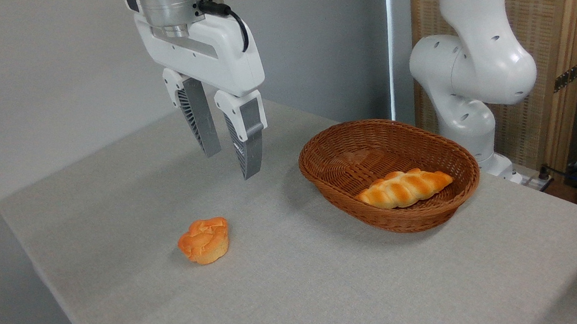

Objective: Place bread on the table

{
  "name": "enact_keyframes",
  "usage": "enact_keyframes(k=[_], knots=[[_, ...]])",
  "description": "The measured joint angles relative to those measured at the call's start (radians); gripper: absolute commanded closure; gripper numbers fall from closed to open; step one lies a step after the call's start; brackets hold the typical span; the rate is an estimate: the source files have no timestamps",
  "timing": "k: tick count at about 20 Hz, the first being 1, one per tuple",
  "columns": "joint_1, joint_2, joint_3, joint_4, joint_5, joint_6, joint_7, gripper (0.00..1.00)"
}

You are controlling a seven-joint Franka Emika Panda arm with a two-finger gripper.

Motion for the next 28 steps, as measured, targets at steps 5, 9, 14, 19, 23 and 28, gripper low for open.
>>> enact_keyframes(k=[5, 9, 14, 19, 23, 28], knots=[[0.0, 0.001, 0.0, 0.0, 0.0, 0.0, 0.0, 0.0], [0.0, 0.001, 0.0, 0.0, -0.001, 0.0, 0.0, 0.0], [0.0, 0.001, 0.0, 0.0, -0.001, 0.0, 0.0, 0.0], [0.0, 0.0, 0.0, 0.0, -0.002, 0.0, 0.0, 0.0], [-0.002, -0.003, -0.004, 0.0, -0.004, 0.0, 0.0, 0.0], [-0.017, -0.023, -0.01, -0.012, -0.004, 0.0, -0.001, 0.0]])
